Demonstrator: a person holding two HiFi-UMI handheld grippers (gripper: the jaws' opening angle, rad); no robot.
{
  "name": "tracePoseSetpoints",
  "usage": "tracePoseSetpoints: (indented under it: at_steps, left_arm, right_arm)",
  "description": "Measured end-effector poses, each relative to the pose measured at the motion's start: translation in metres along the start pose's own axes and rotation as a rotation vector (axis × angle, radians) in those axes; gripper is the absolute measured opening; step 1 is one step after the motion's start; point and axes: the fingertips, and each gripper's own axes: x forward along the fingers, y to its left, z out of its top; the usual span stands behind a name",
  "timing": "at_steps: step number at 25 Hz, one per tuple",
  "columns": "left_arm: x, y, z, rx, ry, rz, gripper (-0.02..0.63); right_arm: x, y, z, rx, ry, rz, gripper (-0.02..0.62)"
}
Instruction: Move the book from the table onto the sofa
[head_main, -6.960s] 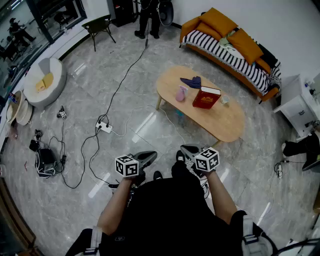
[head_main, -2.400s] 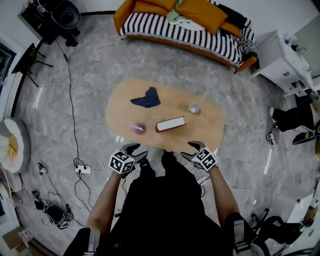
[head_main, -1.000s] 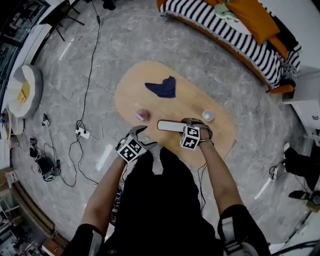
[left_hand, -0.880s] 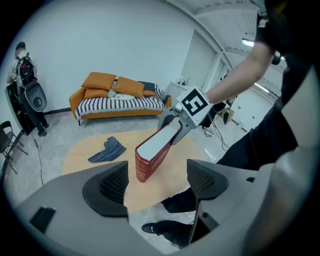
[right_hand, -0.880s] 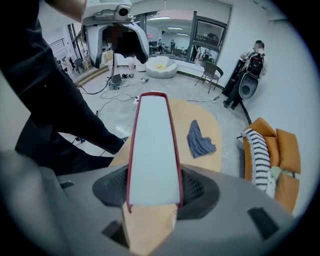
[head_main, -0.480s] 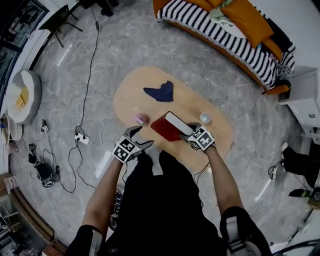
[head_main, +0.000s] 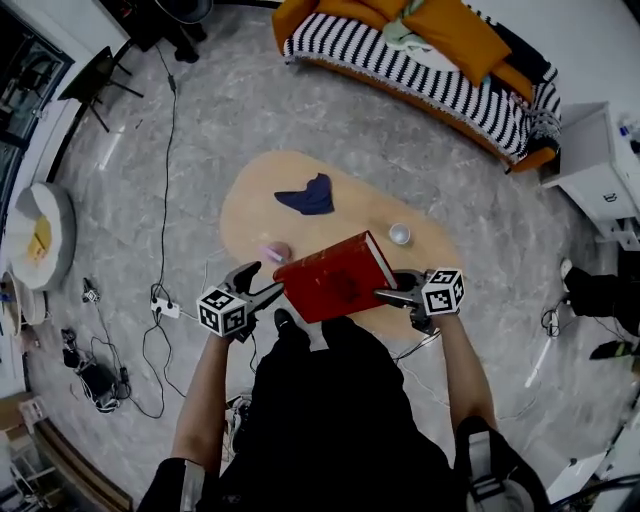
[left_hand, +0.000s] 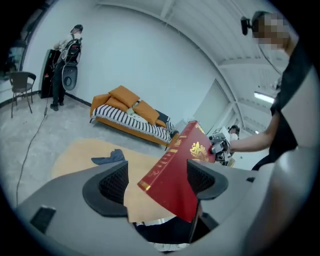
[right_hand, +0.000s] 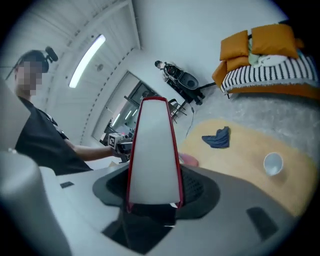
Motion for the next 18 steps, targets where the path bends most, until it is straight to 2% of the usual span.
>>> tracePoseSetpoints:
  at_steps: [2,4,8,11,13,14,18]
  left_arm:
    - [-0.006,0.003,-0.001,-0.066,-0.009,-0.044,0.360]
    - [-0.011,0.001,-0.001,-0.163,-0.035,-0.132,0.360]
    - [-0.031,-0.027,0.013,-0.413,-0.118,-0.439,0.360]
    - [-0.047,-0.053,0.021,-0.523,-0.108,-0.655,0.358]
    - [-0.055,-0.058,0.018,-0.563,-0.072,-0.720,0.339]
    - [-0.059,-0.057,0.016,-0.571,-0.063,-0.732,0.281]
    - [-0.078,-0.047,0.006,-0.578,-0.039,-0.749,0.264]
  right_arm:
    - [-0.010,0.015,0.000,0.043,-0.057,0.048,0.245]
    - [-0.017,0.029,0.000,0.087,-0.115,0.094,0.245]
    - [-0.015,0.061,-0.003,0.162,-0.216,0.209,0.245]
    - [0.000,0.081,-0.008,0.189,-0.262,0.244,0.245]
    - [0.011,0.092,-0.011,0.207,-0.292,0.254,0.247]
    - [0.016,0.096,-0.013,0.221,-0.311,0.257,0.247]
    - [0.036,0.115,-0.024,0.250,-0.367,0.245,0.247]
